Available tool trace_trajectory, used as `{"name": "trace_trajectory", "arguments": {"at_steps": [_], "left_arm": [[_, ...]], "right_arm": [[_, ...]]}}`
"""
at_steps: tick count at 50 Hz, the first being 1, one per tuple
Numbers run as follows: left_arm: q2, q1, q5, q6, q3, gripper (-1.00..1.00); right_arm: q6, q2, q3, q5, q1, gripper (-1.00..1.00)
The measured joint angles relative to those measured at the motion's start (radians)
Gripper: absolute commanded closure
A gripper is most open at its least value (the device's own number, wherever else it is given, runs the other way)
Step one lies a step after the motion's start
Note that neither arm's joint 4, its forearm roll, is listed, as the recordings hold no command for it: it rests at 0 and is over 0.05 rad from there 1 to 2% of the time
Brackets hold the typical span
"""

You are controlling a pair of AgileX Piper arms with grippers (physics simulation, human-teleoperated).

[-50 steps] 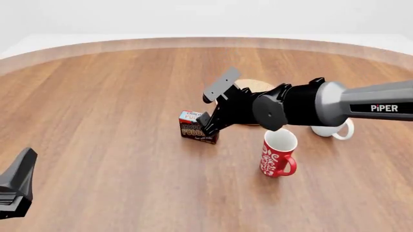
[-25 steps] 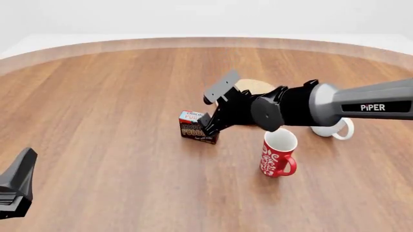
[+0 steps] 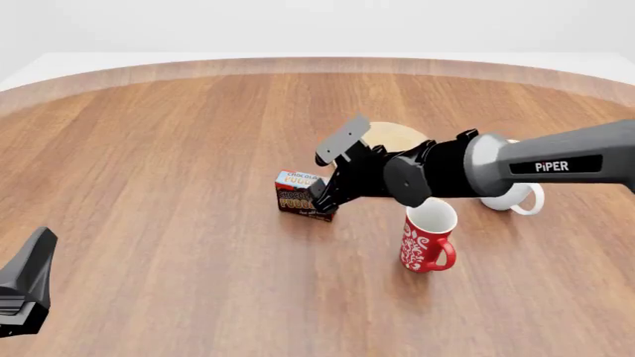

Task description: Put the chocolate pudding to the left of the plate.

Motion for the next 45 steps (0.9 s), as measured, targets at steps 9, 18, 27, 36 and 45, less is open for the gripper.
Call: {"name": "trace_trajectory", "arguments": {"at_steps": [9, 18, 27, 36, 45], "left_arm": [[0.0, 0.0, 0.0, 0.0, 0.0, -1.0], [0.0, 0.0, 0.0, 0.0, 0.0, -1.0], [0.0, 0.0, 0.0, 0.0, 0.0, -1.0], [0.0, 0.0, 0.0, 0.0, 0.0, -1.0], [0.0, 0.0, 0.0, 0.0, 0.0, -1.0]], "right_arm": [[0.006, 0.017, 0.002, -0.016, 0.0, -1.0], [0.01, 0.03, 0.001, -0.025, -0.001, -1.0], [0.014, 0.039, 0.002, -0.034, 0.0, -1.0], [0.013, 0.048, 0.0, -0.042, -0.002, -1.0], [0.014, 0.059, -0.002, -0.049, -0.003, -1.0]]}}
